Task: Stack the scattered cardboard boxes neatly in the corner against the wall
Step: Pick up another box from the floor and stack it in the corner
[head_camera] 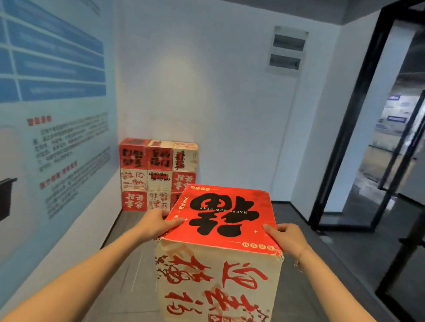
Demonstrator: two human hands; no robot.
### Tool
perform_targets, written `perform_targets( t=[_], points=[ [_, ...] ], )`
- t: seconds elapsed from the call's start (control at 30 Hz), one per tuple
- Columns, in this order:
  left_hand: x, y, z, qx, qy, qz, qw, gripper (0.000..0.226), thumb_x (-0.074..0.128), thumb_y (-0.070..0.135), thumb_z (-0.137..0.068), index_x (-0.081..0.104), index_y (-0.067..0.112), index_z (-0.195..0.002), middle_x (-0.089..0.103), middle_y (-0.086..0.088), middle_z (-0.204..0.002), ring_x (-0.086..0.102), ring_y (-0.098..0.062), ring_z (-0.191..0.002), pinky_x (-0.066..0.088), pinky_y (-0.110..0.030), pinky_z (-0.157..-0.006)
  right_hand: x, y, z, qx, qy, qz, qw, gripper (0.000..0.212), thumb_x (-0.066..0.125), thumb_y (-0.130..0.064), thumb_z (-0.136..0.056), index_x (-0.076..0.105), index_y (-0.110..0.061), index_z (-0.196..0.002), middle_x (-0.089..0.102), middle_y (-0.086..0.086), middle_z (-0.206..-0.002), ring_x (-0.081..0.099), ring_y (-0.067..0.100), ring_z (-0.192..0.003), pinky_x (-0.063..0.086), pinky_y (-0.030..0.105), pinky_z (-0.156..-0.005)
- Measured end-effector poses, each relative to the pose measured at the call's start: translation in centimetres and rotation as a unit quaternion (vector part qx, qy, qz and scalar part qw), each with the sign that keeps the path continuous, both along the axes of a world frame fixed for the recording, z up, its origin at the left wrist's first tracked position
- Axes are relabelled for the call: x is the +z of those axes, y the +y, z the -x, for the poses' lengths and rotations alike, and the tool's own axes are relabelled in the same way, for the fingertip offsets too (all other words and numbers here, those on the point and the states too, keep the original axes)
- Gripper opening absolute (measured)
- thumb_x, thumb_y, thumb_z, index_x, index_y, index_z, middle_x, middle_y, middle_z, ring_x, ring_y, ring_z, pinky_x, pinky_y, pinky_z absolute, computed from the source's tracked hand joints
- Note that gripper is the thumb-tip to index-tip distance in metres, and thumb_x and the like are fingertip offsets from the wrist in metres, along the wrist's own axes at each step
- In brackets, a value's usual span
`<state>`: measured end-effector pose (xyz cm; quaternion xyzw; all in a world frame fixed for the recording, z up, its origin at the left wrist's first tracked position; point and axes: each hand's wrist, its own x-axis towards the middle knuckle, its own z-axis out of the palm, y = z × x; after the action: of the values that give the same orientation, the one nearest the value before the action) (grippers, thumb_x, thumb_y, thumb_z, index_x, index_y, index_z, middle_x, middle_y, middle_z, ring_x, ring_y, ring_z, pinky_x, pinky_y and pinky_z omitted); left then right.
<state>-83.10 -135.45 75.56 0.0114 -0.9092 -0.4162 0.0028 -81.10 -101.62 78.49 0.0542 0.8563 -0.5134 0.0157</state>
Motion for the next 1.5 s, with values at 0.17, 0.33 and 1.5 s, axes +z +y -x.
perform_targets(
  t=[0.17, 0.33, 1.5],
  points=[
    [0.5, -6.4, 9.3, 0.027, -0.001, 0.000, 1.000, 0.035, 0.067, 0.050, -0.082, 0.070, 0.015, -0.074, 0.071, 0.002, -0.070, 0.064, -0.010, -0.056, 0.046, -0.019, -0.048, 0.2, -6.4, 10.4, 0.028, -0.004, 0.014, 1.000, 0.026, 0.059, -0.032, -0.090, 0.068, -0.008, -0.085, 0.072, 0.006, -0.082, 0.069, 0.018, -0.076, 0.052, 0.024, -0.064],
    [2.0, -11.6, 17.7, 0.039, 0.009, -0.005, 0.999, 0.034, 0.066, 0.049, -0.083, 0.071, 0.015, -0.081, 0.074, -0.002, -0.077, 0.069, -0.017, -0.067, 0.055, -0.031, -0.060, 1.6, -11.9, 20.0, 0.038, 0.003, 0.019, 0.999, 0.022, 0.058, -0.030, -0.091, 0.065, -0.010, -0.084, 0.071, 0.005, -0.081, 0.067, 0.016, -0.074, 0.050, 0.024, -0.062],
    [3.6, -45.1, 72.4, 0.191, 0.027, 0.018, 0.981, 0.042, 0.065, 0.051, -0.083, 0.063, 0.014, -0.065, 0.058, 0.006, -0.057, 0.051, -0.006, -0.046, 0.033, -0.011, -0.039, 1.9, -47.7, 84.3, 0.161, 0.004, -0.011, 0.987, 0.023, 0.058, -0.032, -0.090, 0.064, -0.010, -0.087, 0.068, 0.003, -0.078, 0.064, 0.015, -0.070, 0.054, 0.030, -0.071]
  ],
)
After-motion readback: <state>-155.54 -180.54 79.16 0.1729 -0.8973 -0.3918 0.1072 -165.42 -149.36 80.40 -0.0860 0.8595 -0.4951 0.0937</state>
